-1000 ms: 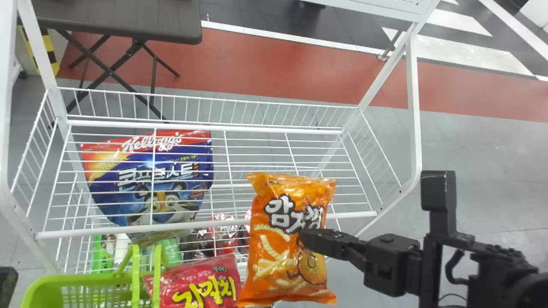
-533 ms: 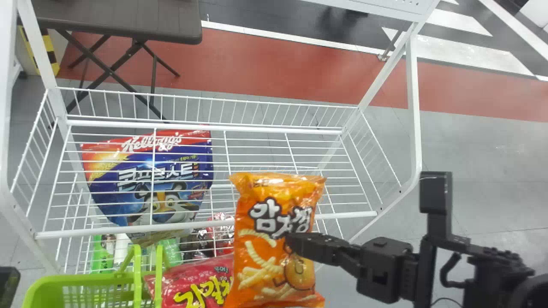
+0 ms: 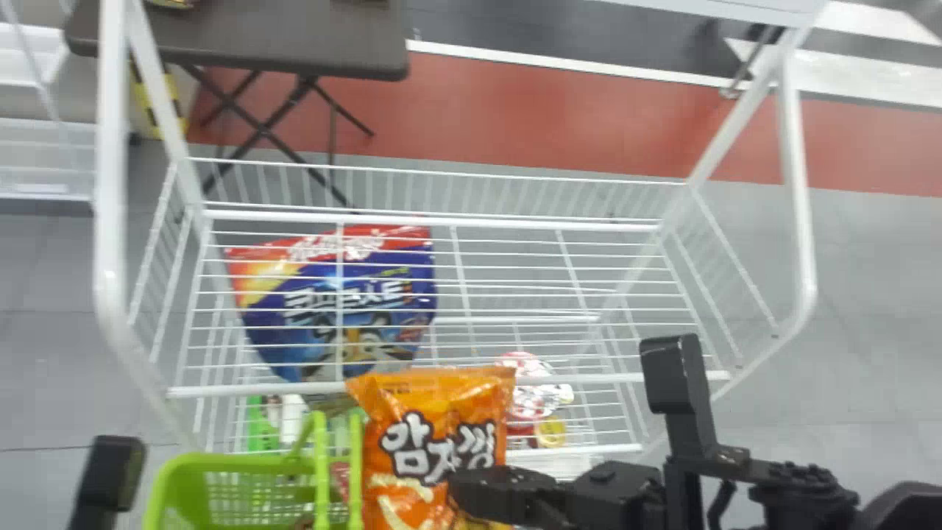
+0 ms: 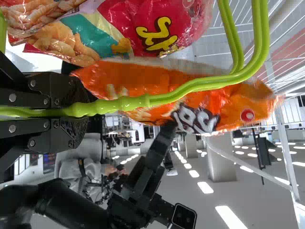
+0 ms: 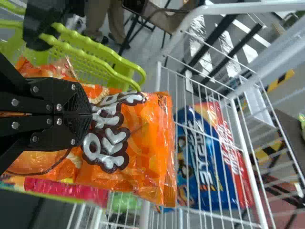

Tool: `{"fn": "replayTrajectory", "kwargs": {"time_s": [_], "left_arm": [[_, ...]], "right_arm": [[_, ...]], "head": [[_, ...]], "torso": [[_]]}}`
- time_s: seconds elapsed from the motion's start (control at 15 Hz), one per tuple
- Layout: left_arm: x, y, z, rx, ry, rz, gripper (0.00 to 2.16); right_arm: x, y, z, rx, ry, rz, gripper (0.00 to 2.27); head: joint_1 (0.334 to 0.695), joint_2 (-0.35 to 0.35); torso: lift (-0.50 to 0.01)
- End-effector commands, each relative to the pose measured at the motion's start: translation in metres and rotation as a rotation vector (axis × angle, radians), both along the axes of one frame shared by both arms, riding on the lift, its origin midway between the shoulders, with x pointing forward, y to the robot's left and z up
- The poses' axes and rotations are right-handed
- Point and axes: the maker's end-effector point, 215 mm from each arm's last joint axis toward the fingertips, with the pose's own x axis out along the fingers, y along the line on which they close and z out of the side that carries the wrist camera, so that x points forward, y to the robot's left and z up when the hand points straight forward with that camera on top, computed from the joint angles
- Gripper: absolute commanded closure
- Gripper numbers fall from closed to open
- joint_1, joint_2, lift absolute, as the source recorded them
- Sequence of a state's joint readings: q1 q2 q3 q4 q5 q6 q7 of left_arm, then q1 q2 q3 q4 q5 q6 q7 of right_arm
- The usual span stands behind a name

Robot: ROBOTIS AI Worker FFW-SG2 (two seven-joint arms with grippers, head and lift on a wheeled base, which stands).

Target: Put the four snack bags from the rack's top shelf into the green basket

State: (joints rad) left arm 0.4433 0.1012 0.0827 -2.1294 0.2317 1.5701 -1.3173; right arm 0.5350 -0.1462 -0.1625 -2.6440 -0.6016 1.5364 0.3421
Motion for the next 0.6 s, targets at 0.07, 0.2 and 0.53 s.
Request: {"fn": "replayTrajectory", "kwargs": {"time_s": [0.07,0.2,0.53], "left_arm": [[0.001,0.001,0.002,-0.007,-0.001,0.004,2.14],[0.001,0.001,0.003,-0.007,-0.004,0.004,2.14],[-0.001,-0.002,0.001,-0.002,-0.003,-0.005,2.14]], "right_arm": [[-0.019,0.012,-0.013,-0.024,0.050,0.041,2.16],[-0.028,0.016,-0.019,-0.007,0.082,0.062,2.16],[-0.035,0.043,-0.014,0.151,0.156,0.128,2.16]], "head": [[0.695,-0.128],[0.695,-0.111],[0.695,-0.060]], "torso": [[0.000],[0.000],[0.000]]}}
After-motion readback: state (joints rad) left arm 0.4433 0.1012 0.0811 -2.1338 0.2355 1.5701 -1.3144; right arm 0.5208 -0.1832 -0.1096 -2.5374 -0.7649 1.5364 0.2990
